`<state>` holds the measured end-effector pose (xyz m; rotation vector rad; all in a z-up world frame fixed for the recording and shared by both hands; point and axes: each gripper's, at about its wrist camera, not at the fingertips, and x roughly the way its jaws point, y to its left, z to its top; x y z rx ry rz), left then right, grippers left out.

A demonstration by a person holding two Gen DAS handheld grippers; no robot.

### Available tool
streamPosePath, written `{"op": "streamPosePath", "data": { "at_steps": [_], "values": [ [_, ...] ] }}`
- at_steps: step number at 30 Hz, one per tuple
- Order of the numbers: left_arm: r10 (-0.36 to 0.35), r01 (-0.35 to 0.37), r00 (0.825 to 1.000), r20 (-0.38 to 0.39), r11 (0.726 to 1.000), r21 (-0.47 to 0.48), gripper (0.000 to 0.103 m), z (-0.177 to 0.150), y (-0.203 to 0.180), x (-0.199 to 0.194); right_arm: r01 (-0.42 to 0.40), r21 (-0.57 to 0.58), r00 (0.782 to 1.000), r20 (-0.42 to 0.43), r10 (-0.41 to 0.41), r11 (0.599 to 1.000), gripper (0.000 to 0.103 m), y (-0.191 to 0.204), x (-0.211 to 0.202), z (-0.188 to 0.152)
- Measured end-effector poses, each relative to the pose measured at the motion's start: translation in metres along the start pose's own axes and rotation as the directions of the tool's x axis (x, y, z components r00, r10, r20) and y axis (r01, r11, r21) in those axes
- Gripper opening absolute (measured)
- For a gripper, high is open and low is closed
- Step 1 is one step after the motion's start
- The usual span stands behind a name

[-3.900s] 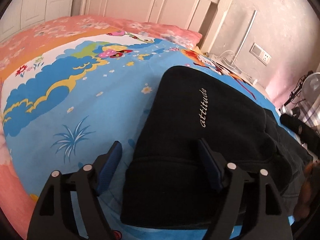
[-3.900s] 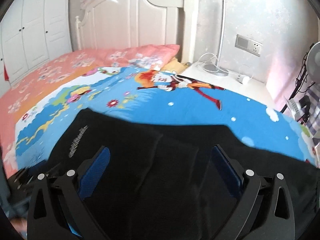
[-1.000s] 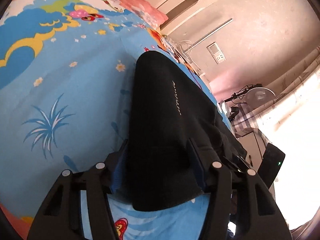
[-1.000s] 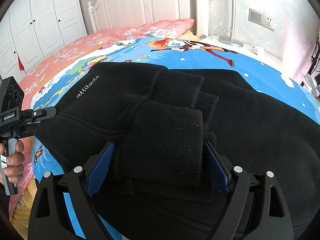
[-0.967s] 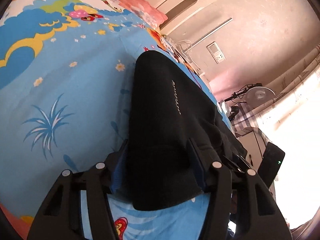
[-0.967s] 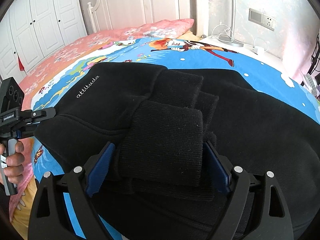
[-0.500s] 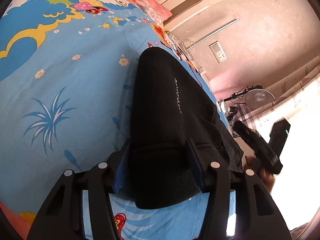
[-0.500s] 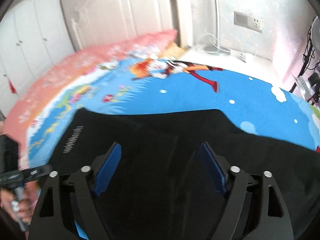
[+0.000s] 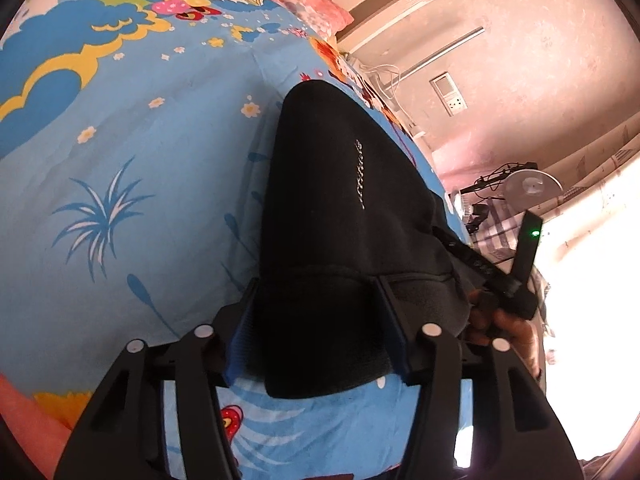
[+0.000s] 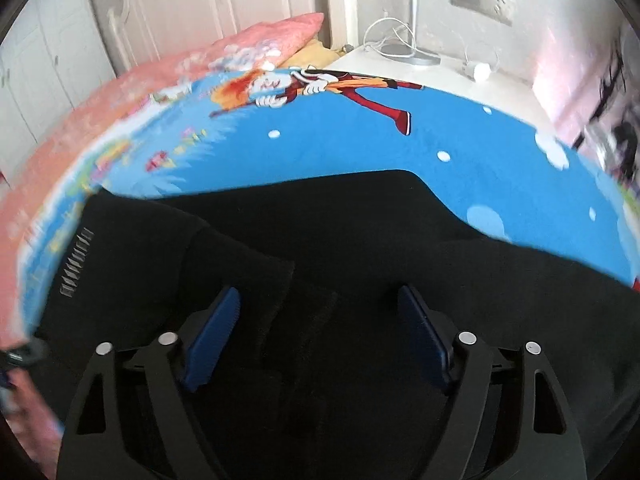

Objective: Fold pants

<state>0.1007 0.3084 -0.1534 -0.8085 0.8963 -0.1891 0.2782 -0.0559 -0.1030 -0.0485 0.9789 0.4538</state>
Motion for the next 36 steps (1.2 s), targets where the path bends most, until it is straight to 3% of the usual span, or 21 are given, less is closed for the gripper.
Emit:
{"op": "streamPosePath", "data": {
  "at_steps": [3, 6, 9, 13, 14, 19, 21, 23, 25, 28, 29, 33, 36],
  "values": [
    [-0.006, 0.006, 1.000, -0.001, 1.000, 0.001, 0.052, 0.000, 0.001, -0.001, -0.041, -0.085, 0.999, 0.012, 0.042, 0.996, 0.076, 0.014, -0.022, -0.016],
    [-0.018, 0.018, 1.000, -0.004, 1.000, -0.004, 0.053, 0.001, 0.003, -0.002, 0.033, -0.198, 0.999, -0.025, -0.039, 0.980, 0.071, 0.030, -0.013, -0.041],
    [-0.044, 0.043, 0.999, -0.017, 0.997, -0.065, 0.059, 0.001, 0.009, -0.001, 0.025, -0.156, 1.000, -0.008, -0.026, 0.988, 0.073, 0.023, -0.010, -0.049],
    [-0.026, 0.024, 0.999, -0.036, 0.998, -0.064, 0.059, -0.001, 0.005, -0.001, 0.033, -0.178, 0.999, -0.004, -0.035, 0.983, 0.075, 0.025, -0.011, -0.049],
    [-0.024, 0.021, 0.999, -0.043, 0.997, -0.072, 0.054, 0.000, 0.006, -0.001, 0.029, -0.165, 0.999, -0.010, -0.031, 0.986, 0.076, 0.023, -0.010, -0.049],
    [0.004, -0.004, 1.000, 0.001, 1.000, -0.007, 0.037, -0.001, -0.013, -0.014, 0.035, -0.145, 0.998, -0.052, -0.043, 0.989, 0.081, 0.025, -0.021, -0.031],
    [0.047, -0.049, 0.998, 0.029, 0.998, 0.049, 0.035, -0.001, -0.032, -0.022, -0.053, -0.133, 0.998, -0.046, 0.048, 0.990, 0.090, 0.036, -0.037, -0.007],
    [0.081, -0.086, 0.995, 0.060, 0.992, 0.091, 0.034, -0.002, -0.051, -0.028, -0.114, -0.121, 0.993, -0.054, 0.108, 0.986, 0.091, 0.053, -0.049, 0.023],
    [0.151, -0.164, 0.984, 0.099, 0.975, 0.148, 0.034, -0.006, -0.078, -0.033, -0.166, -0.128, 0.982, -0.107, 0.153, 0.978, 0.091, 0.074, -0.050, 0.048],
    [0.267, -0.308, 0.946, 0.183, 0.916, 0.256, 0.034, -0.016, -0.128, -0.034, -0.287, -0.149, 0.926, -0.297, 0.234, 0.946, 0.092, 0.122, -0.031, 0.083],
    [0.294, -0.344, 0.933, 0.206, 0.894, 0.286, 0.034, -0.017, -0.142, -0.034, -0.290, -0.161, 0.917, -0.328, 0.226, 0.943, 0.092, 0.133, -0.027, 0.089],
    [0.372, -0.469, 0.879, 0.298, 0.783, 0.409, 0.034, -0.035, -0.196, -0.023, -0.274, -0.254, 0.905, -0.395, 0.159, 0.927, 0.092, 0.170, -0.017, 0.102],
    [0.396, -0.511, 0.857, 0.329, 0.729, 0.455, 0.034, -0.044, -0.218, -0.015, -0.202, -0.343, 0.916, -0.399, 0.053, 0.917, 0.092, 0.177, -0.008, 0.099]
  ]
}}
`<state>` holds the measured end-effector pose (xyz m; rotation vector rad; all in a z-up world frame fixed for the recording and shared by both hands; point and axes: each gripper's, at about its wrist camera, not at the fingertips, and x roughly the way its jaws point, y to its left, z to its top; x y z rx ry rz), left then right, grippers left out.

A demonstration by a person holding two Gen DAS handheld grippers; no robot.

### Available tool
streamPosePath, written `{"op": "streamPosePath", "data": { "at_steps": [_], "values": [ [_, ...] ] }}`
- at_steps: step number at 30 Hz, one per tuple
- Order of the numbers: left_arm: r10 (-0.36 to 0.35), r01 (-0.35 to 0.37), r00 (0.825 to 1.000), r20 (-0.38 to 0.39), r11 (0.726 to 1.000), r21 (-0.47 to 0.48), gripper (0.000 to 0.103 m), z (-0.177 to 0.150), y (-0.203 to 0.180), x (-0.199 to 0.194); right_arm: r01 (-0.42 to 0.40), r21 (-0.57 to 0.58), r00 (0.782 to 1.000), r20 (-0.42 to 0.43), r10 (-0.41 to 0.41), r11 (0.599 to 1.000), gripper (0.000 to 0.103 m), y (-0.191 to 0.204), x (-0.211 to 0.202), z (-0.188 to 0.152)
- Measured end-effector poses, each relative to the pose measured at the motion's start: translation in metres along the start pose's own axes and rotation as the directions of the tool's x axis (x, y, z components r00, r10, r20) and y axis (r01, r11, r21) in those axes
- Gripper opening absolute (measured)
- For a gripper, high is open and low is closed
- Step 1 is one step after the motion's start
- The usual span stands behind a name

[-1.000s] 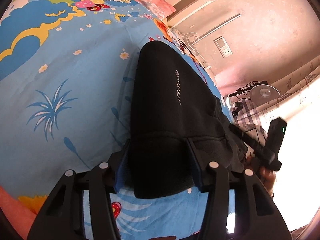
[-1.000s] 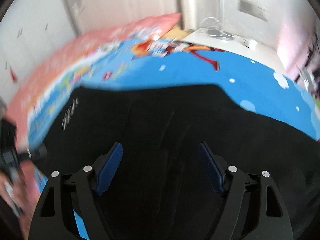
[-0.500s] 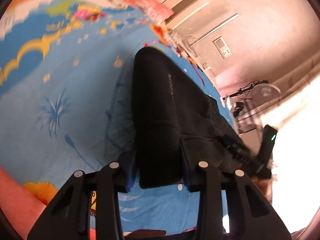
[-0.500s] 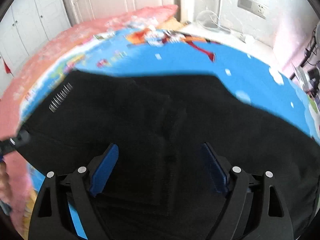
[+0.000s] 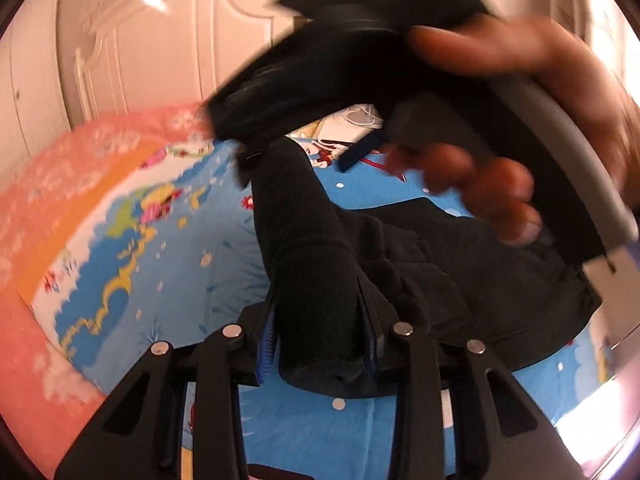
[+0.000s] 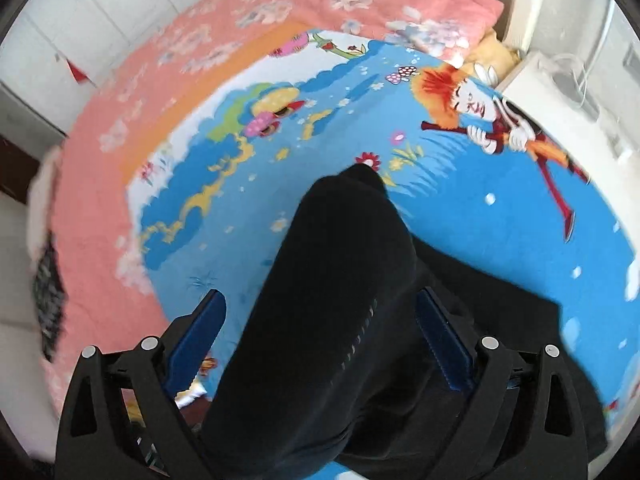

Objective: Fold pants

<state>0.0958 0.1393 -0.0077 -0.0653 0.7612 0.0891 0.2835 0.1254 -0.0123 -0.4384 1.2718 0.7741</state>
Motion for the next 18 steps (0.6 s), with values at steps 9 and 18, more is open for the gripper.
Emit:
{"op": "streamPosePath", "data": {
  "at_steps": [9, 18],
  "values": [
    [-0.008, 0.010, 0.998, 0.062, 1.000, -0.018, 0.051, 0.002, -0.028, -0.007, -0.023, -0.047, 0.999, -0.042, 0.021, 0.999, 0.031, -0.015, 0.011, -0.013],
    [0.178, -0.174, 0.970, 0.165, 0.984, -0.042, 0.064, -0.030, -0.075, 0.024, -0.156, 0.078, 0.987, 0.051, 0.152, 0.985, 0.030, -0.070, -0.043, -0.030]
  ]
}}
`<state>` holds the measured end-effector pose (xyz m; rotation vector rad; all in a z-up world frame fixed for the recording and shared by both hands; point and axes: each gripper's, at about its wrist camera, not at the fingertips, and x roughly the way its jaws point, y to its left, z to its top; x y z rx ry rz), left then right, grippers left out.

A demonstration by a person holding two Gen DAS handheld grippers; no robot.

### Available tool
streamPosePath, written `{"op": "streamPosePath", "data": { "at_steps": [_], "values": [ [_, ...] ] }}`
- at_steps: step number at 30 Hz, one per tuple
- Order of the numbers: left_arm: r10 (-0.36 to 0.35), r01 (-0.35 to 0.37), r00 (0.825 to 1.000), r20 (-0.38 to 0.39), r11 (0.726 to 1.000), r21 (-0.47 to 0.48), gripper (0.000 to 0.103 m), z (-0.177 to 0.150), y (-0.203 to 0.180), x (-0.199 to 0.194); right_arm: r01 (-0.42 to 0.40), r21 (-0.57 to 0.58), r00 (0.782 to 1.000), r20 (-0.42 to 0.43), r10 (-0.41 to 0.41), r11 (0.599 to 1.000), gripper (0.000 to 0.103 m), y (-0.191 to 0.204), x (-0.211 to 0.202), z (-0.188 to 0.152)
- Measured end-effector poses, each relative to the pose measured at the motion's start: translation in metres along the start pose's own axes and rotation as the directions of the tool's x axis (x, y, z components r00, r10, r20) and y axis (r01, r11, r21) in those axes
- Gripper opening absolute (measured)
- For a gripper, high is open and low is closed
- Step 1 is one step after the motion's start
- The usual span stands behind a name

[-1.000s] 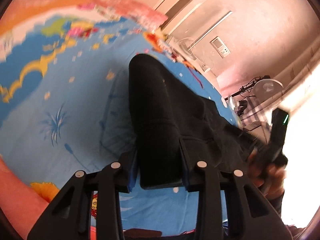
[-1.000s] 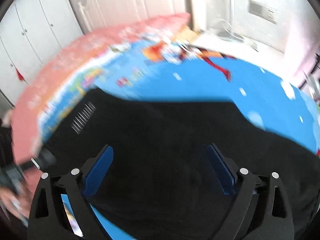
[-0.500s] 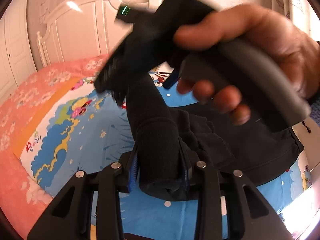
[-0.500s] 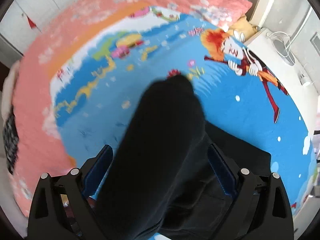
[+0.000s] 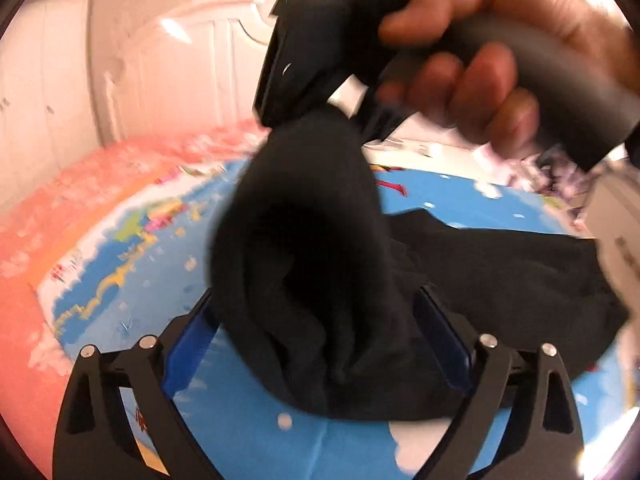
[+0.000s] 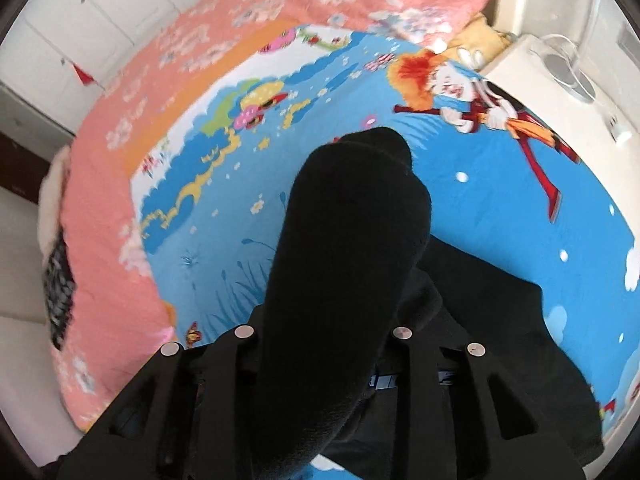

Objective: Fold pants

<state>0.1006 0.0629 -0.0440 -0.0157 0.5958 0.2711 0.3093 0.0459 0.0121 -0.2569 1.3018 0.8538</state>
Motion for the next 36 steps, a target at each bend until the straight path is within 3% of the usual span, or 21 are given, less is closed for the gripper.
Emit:
{"op": "streamPosePath", "data": {
  "at_steps": [3, 6, 10, 12, 13, 15, 16, 17, 19, 20, 21, 23, 28, 31, 32, 33, 36],
  "values": [
    [0.012, -0.014, 0.997, 0.073, 0.999, 0.031, 0.040, 0.009, -0.019, -0.003, -0.059, 0.079, 0.995, 0.089, 0.052, 0.995, 0.029, -0.044, -0.045, -0.024],
    [-0.035, 0.004, 0.980, 0.197, 0.988, 0.154, 0.036, 0.017, -0.059, -0.037, -0.158, 0.163, 0.973, 0.195, 0.126, 0.974, 0.029, -0.101, -0.091, -0.064],
    [-0.148, 0.047, 0.948, 0.280, 0.940, 0.338, 0.035, 0.014, -0.132, -0.067, -0.217, 0.301, 0.938, 0.326, 0.114, 0.929, 0.029, -0.181, -0.130, -0.142],
    [-0.239, 0.098, 0.930, 0.279, 0.894, 0.438, 0.035, 0.004, -0.179, -0.076, -0.222, 0.386, 0.932, 0.355, 0.078, 0.895, 0.030, -0.225, -0.135, -0.184],
    [-0.261, 0.105, 0.925, 0.276, 0.873, 0.476, 0.035, -0.002, -0.196, -0.080, -0.191, 0.438, 0.939, 0.342, 0.034, 0.879, 0.030, -0.249, -0.130, -0.208],
    [-0.326, 0.122, 0.911, 0.252, 0.799, 0.589, 0.035, -0.027, -0.243, -0.075, -0.139, 0.504, 0.956, 0.291, -0.017, 0.853, 0.031, -0.278, -0.111, -0.235],
    [-0.340, 0.129, 0.911, 0.233, 0.772, 0.622, 0.035, -0.036, -0.258, -0.072, -0.122, 0.549, 0.966, 0.257, -0.028, 0.827, 0.035, -0.297, -0.094, -0.251],
    [-0.352, 0.132, 0.916, 0.194, 0.720, 0.681, 0.036, -0.054, -0.281, -0.063, -0.122, 0.576, 0.970, 0.240, -0.024, 0.809, 0.039, -0.307, -0.081, -0.260],
    [-0.354, 0.130, 0.924, 0.145, 0.647, 0.751, 0.042, -0.080, -0.307, -0.053, -0.200, 0.592, 0.956, 0.292, 0.023, 0.781, 0.045, -0.320, -0.065, -0.276],
    [-0.343, 0.112, 0.931, 0.128, 0.600, 0.792, 0.048, -0.096, -0.318, -0.049, -0.250, 0.579, 0.940, 0.337, 0.051, 0.776, 0.056, -0.319, -0.065, -0.280],
    [-0.336, 0.079, 0.931, 0.145, 0.572, 0.817, 0.061, -0.106, -0.321, -0.049, -0.290, 0.563, 0.925, 0.373, 0.075, 0.774, 0.074, -0.318, -0.067, -0.281],
    [-0.347, 0.046, 0.920, 0.184, 0.562, 0.826, 0.067, -0.112, -0.321, -0.056, -0.282, 0.540, 0.913, 0.405, 0.049, 0.793, 0.087, -0.313, -0.076, -0.281],
    [-0.341, -0.019, 0.908, 0.243, 0.547, 0.837, 0.067, -0.121, -0.315, -0.061, -0.290, 0.562, 0.914, 0.401, 0.052, 0.775, 0.087, -0.319, -0.081, -0.277],
    [-0.338, -0.034, 0.908, 0.246, 0.527, 0.849, 0.057, -0.126, -0.318, -0.063, -0.271, 0.573, 0.931, 0.361, 0.058, 0.774, 0.085, -0.337, -0.077, -0.275],
    [-0.335, -0.028, 0.913, 0.233, 0.518, 0.855, 0.049, -0.128, -0.324, -0.063, -0.241, 0.571, 0.942, 0.333, 0.047, 0.785, 0.075, -0.338, -0.075, -0.271],
    [-0.335, -0.024, 0.915, 0.227, 0.515, 0.857, 0.044, -0.128, -0.325, -0.063, -0.202, 0.572, 0.954, 0.299, 0.027, 0.795, 0.055, -0.339, -0.073, -0.267],
    [-0.343, -0.010, 0.913, 0.220, 0.521, 0.853, 0.032, -0.126, -0.324, -0.073, -0.117, 0.536, 0.972, 0.235, -0.015, 0.836, 0.031, -0.333, -0.084, -0.262]
  ]
}}
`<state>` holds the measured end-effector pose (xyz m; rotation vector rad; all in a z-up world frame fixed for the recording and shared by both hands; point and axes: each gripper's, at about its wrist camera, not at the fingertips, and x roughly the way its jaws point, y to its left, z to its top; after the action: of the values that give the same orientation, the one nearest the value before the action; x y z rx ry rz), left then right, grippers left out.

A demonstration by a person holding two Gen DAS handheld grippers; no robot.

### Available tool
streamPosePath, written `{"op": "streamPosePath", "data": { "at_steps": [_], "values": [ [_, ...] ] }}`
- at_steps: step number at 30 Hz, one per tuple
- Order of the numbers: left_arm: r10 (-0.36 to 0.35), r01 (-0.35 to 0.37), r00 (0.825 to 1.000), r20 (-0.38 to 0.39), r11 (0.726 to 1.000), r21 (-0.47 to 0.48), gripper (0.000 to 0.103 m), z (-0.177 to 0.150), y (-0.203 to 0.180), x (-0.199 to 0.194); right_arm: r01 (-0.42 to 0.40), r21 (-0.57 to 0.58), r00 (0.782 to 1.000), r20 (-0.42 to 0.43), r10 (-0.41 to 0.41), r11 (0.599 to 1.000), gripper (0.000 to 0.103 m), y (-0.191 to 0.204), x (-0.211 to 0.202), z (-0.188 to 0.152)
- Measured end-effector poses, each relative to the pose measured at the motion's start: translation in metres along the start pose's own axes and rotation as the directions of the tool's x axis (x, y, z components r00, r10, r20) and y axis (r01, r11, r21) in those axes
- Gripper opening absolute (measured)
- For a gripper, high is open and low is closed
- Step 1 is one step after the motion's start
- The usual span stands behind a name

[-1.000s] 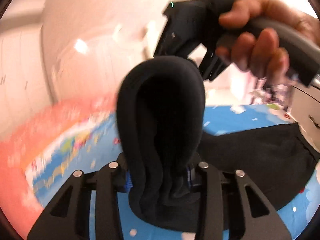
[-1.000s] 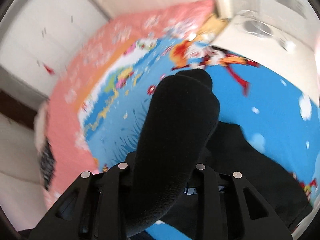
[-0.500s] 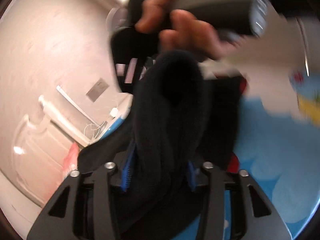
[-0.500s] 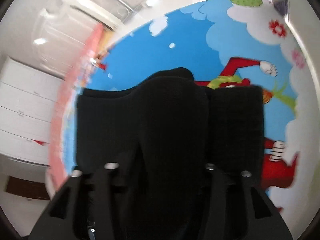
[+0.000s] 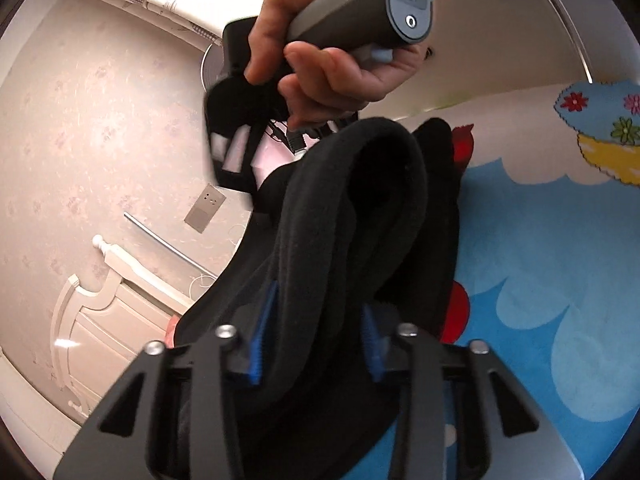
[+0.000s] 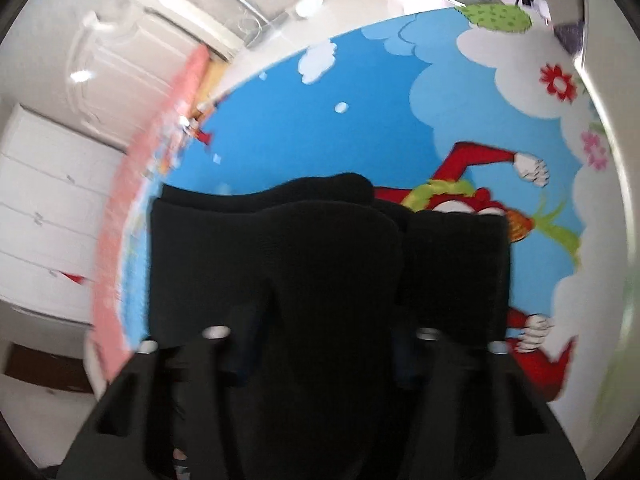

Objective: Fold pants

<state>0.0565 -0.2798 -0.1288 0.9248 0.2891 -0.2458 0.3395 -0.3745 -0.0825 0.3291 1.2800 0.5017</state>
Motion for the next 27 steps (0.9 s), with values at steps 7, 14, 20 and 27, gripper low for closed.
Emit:
{"op": "streamPosePath", "data": {
  "at_steps": [7, 14, 20, 27],
  "values": [
    [0.010, -0.009, 0.999, 0.037, 0.999, -0.033, 0.030, 0.011, 0.031, -0.008, 0.067, -0.085, 0.996, 0.056, -0.062, 0.994, 0.028, 0.018, -0.036, 0.011],
    [-0.001, -0.001, 0.998, 0.055, 0.999, 0.034, 0.030, 0.037, 0.011, 0.001, 0.184, -0.063, 0.980, 0.085, -0.179, 0.981, 0.029, -0.014, -0.040, 0.007],
    [-0.023, 0.019, 0.999, 0.032, 0.994, 0.108, 0.038, 0.030, -0.019, 0.014, 0.393, -0.106, 0.913, 0.162, -0.374, 0.913, 0.051, -0.020, -0.021, -0.011],
    [-0.202, 0.223, 0.971, 0.127, 0.958, -0.180, 0.065, -0.033, 0.073, -0.059, 0.693, -0.123, 0.709, 0.294, -0.640, 0.711, 0.082, 0.010, -0.035, -0.021]
  ]
}}
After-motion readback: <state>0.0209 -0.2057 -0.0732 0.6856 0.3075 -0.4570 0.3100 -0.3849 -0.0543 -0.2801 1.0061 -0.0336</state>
